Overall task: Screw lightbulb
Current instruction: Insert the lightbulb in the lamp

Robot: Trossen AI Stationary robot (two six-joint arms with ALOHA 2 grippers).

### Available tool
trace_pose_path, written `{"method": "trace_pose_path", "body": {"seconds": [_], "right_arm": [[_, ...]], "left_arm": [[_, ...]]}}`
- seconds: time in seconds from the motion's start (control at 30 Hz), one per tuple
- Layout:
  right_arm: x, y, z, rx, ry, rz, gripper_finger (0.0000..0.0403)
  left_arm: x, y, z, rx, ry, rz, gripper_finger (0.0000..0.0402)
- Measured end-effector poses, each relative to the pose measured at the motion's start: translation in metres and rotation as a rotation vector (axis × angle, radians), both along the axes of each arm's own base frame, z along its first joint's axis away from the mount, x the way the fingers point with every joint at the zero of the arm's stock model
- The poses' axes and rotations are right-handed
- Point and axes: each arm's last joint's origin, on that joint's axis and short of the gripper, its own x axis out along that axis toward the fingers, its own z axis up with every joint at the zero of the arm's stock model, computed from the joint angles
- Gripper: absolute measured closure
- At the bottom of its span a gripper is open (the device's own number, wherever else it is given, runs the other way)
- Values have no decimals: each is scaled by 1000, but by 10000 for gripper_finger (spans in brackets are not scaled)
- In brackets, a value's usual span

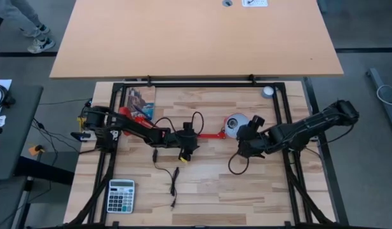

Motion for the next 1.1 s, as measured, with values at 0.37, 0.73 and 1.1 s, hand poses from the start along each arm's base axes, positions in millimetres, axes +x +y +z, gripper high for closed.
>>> {"method": "trace_pose_path", "body": {"seconds": [0.37,0.73,1.1], "right_arm": [[3,-5,1,-37,-30,-29,110],[-2,-14,-20,-64,24,-47,110],[0,6,-18,27,-37,43,110]], "left_arm": [[15,1,-20,68,-16,44,157],[20,5,-17,31,41,54,208],[19,6,-19,-57,55,-15,271]]}}
